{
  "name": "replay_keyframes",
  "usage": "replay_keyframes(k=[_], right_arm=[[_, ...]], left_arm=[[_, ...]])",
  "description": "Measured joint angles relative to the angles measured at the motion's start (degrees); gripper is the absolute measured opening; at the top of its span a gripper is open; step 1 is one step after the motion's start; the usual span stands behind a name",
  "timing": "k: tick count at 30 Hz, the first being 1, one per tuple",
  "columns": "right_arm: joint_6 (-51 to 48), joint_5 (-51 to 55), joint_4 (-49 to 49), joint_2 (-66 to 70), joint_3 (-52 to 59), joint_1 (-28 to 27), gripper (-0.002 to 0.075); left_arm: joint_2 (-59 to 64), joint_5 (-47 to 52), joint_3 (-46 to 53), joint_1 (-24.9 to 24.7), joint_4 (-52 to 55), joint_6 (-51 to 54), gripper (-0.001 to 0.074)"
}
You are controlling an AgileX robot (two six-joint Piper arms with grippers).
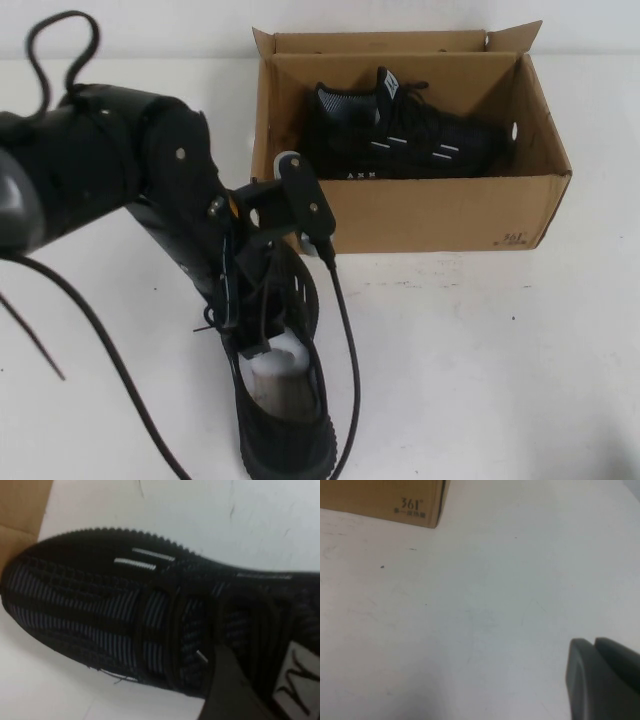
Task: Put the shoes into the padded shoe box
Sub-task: Pick up the shoe from the table
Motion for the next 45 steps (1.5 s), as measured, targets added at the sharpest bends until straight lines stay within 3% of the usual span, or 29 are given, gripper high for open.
replay_keyframes(k=[7,26,33,45], right_arm=[[0.1,0.0,0.0,0.0,0.0,0.0,-0.0006],[0.1,0.0,0.0,0.0,0.0,0.0,-0.0007],[0.1,0.0,0.0,0.0,0.0,0.0,-0.0006],[0.1,0.0,0.0,0.0,0.0,0.0,-0.0006]], left_arm=[[2.7,1.9,-0.1,0.0,2.5,0.1,0.0262],[3.9,9.5,-6.4,-1.0,3.2,1.6,0.0256],[5.5,9.6,-6.4,-3.9,4.8,2.6,0.0256],[6.2,9.6,-6.5,-4.1,10.1,-0.1,0.0229]])
